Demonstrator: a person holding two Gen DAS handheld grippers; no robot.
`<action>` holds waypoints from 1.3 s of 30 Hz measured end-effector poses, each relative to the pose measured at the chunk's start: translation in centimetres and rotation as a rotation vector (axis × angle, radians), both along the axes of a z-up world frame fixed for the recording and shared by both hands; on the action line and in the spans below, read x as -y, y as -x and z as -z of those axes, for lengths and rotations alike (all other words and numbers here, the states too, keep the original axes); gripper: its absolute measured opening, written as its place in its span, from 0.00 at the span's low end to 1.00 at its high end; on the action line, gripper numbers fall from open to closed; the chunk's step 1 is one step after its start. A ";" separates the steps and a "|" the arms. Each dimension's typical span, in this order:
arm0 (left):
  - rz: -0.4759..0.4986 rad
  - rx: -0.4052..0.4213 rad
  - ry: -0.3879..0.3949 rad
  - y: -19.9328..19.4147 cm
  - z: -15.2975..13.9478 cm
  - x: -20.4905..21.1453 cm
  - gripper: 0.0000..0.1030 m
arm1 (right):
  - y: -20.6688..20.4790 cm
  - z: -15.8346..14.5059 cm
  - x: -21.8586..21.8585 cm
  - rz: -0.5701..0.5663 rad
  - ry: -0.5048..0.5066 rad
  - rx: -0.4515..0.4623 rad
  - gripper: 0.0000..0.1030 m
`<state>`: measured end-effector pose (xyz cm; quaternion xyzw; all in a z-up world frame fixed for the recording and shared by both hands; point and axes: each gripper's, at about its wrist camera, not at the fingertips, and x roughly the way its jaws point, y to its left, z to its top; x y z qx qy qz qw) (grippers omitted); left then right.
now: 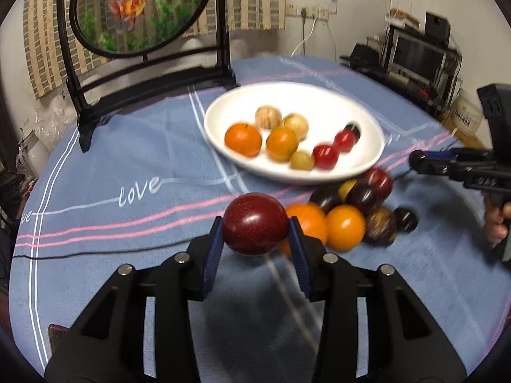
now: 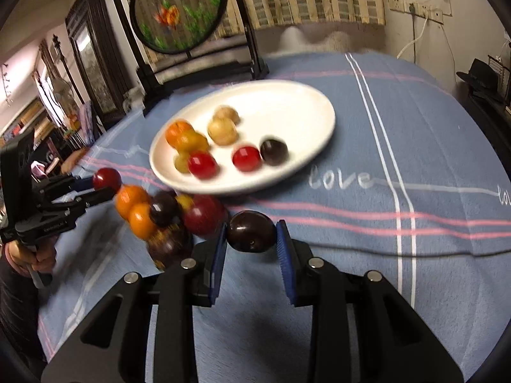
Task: Organize fruits
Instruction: 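Carry the red plum to the white plate and open the left tool, then grasp a tangerine with the left tool while the right grasps a dark plum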
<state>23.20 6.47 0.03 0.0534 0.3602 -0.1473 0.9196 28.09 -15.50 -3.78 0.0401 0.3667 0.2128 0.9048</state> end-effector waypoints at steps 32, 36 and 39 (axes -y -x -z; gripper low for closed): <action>-0.201 0.061 -0.018 -0.3 0.2 0.4 0.92 | 2.4 1.9 -5.4 -0.236 0.217 0.013 0.47; -0.206 0.061 -0.023 0.1 0.5 0.2 0.92 | 3.1 2.4 -6.1 -0.273 0.254 0.014 0.47; -0.201 0.062 -0.028 0.2 0.5 0.1 0.92 | 3.1 2.8 -6.4 -0.269 0.270 0.010 0.47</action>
